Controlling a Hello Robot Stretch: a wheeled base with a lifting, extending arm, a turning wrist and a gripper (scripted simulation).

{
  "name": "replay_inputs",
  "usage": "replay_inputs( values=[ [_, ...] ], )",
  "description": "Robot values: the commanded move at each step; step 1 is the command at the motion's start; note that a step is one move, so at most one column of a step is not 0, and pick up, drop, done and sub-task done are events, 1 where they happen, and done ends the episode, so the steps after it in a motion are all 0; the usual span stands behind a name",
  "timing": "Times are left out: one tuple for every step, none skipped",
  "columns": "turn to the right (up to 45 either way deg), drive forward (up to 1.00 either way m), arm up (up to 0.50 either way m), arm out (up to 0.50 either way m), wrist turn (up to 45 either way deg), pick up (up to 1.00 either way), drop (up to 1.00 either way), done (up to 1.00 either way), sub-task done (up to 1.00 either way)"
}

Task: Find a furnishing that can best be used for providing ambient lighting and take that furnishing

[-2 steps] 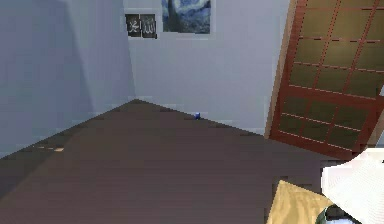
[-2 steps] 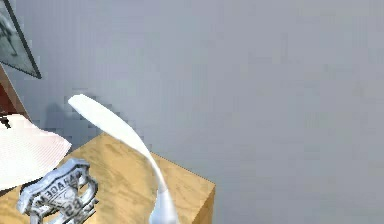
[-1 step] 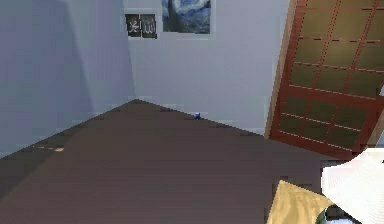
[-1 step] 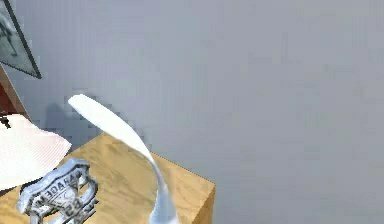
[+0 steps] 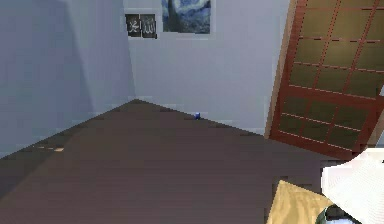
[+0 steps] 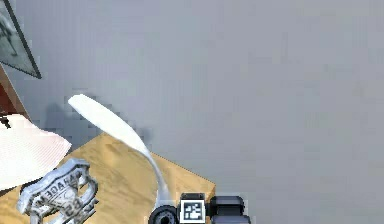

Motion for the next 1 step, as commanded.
replay_inputs(
  values=[
    [0.0, 0.00, 0.00, 0.00, 45.0, 0.00, 0.00, 0.00, 0.00]
  ],
)
